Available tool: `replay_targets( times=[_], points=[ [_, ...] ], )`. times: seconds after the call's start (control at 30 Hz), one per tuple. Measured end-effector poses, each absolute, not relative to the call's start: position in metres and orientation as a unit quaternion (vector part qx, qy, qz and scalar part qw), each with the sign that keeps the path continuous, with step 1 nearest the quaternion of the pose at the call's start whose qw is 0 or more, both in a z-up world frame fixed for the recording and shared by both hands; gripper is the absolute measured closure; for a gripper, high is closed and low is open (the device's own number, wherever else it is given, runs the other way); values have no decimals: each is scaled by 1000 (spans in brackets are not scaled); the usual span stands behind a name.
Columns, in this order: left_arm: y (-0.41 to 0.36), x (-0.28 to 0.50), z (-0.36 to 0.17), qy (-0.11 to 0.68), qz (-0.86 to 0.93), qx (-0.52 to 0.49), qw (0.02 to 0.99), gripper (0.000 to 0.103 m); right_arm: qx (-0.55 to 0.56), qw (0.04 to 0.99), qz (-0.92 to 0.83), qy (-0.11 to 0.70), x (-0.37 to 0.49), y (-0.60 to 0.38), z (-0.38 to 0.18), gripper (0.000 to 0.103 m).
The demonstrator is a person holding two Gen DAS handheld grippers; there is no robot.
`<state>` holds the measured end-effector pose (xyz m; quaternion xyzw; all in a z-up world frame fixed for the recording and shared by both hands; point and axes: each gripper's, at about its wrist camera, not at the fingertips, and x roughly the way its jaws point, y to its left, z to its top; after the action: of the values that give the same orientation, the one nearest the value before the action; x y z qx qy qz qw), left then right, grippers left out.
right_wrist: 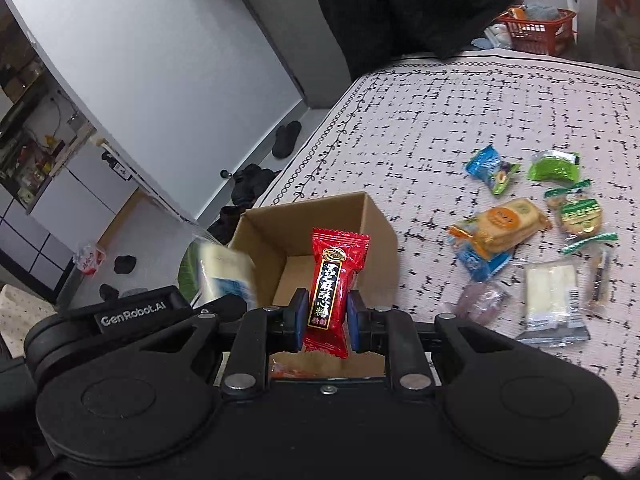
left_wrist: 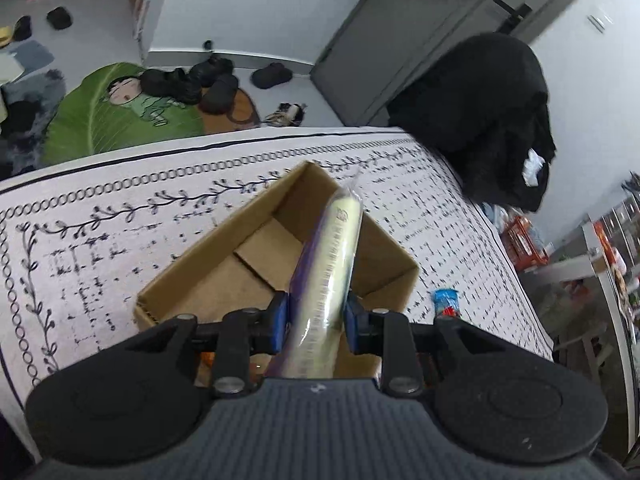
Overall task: Organize snacks
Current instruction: 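Carry the bread roll and red bar over the box and release both, then move both tools back over the remaining snacks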
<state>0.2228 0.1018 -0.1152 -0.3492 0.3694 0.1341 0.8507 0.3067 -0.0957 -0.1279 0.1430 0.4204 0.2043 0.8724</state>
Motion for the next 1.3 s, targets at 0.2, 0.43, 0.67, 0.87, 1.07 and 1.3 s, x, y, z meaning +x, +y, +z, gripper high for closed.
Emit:
replay_targets(
  times=[0.2, 0.43, 0.67, 0.87, 1.07, 1.3],
  points=[
    [110, 218, -111, 357, 143, -359, 850, 71, 139, 868, 218, 424, 309, -84, -126, 82],
    [119, 215, -114, 361, 161, -379, 837, 54, 145, 864, 222, 428, 309, -90, -123, 71],
    [112, 216, -112, 368, 165, -367, 838, 33, 147, 871, 202, 422, 305, -114, -119, 51],
    [95, 216, -110, 367, 156, -344, 850, 12, 147, 879, 176, 419, 301, -144, -120, 36],
    [70, 217, -104, 361, 135, -312, 869, 0, 157, 884, 139, 418, 299, -178, -123, 18],
    [49, 217, -99, 345, 115, -289, 886, 0, 174, 886, 122, 412, 292, -209, -124, 7]
  ],
)
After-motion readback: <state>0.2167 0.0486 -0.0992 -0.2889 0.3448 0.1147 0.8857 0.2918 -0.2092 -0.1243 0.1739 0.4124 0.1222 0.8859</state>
